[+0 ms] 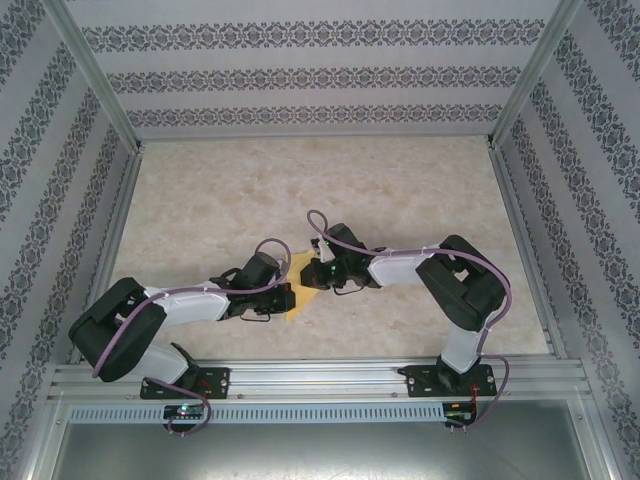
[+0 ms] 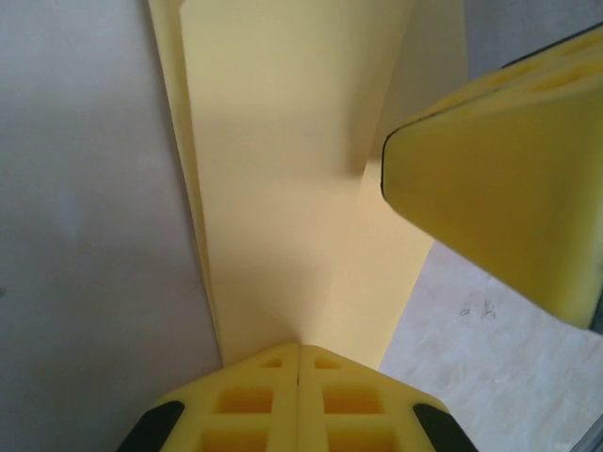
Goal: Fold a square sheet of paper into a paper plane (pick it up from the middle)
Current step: Fourth fold the wing at the center of the table.
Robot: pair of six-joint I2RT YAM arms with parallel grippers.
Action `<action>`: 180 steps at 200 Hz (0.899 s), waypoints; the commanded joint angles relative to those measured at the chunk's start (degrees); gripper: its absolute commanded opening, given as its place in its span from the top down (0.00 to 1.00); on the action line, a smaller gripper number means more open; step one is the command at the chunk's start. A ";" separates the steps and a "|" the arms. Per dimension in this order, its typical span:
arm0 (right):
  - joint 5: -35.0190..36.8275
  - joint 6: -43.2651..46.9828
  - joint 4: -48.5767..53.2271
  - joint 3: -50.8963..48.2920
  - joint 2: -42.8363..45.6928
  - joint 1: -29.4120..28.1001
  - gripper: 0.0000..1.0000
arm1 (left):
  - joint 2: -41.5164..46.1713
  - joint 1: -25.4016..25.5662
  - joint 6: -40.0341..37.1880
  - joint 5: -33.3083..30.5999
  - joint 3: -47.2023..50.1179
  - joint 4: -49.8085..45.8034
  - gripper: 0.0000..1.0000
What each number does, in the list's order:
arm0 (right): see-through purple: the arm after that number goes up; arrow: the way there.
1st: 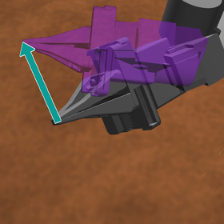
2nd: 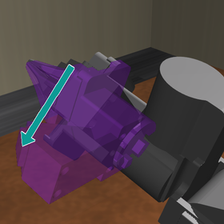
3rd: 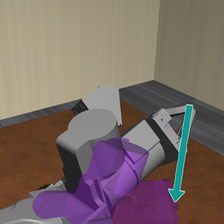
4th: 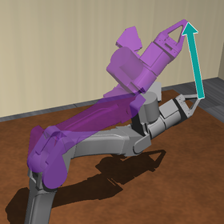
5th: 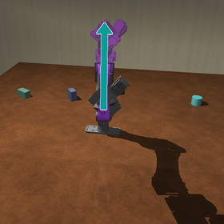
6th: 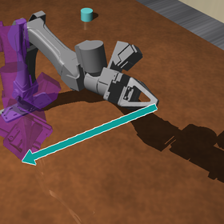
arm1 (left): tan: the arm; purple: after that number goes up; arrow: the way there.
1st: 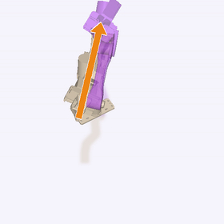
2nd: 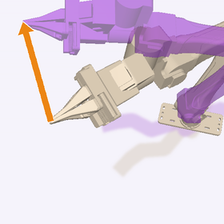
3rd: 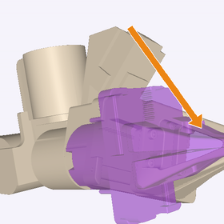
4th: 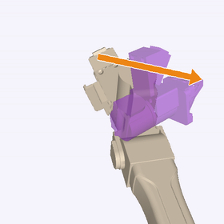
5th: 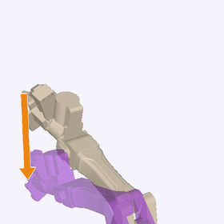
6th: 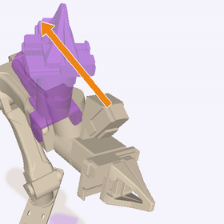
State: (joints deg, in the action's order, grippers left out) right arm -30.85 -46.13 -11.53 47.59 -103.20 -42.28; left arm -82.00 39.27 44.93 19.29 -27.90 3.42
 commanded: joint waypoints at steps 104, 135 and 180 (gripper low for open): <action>-0.29 5.75 6.69 2.67 -6.43 -3.38 0.96 | -2.55 -0.24 -1.01 -1.44 2.37 -12.49 0.97; 5.78 7.20 11.46 2.62 -4.79 -3.16 0.96 | -2.35 -0.24 -0.49 -1.83 2.94 -12.17 0.97; 9.15 7.40 13.72 3.69 -6.23 -2.10 0.95 | -2.55 -0.24 -0.54 -1.66 2.93 -12.30 0.97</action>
State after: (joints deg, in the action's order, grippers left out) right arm -29.06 -40.88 -5.41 52.01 -107.31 -45.12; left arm -82.00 39.27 44.97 19.44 -28.03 2.76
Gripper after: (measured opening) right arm 0.044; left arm 0.068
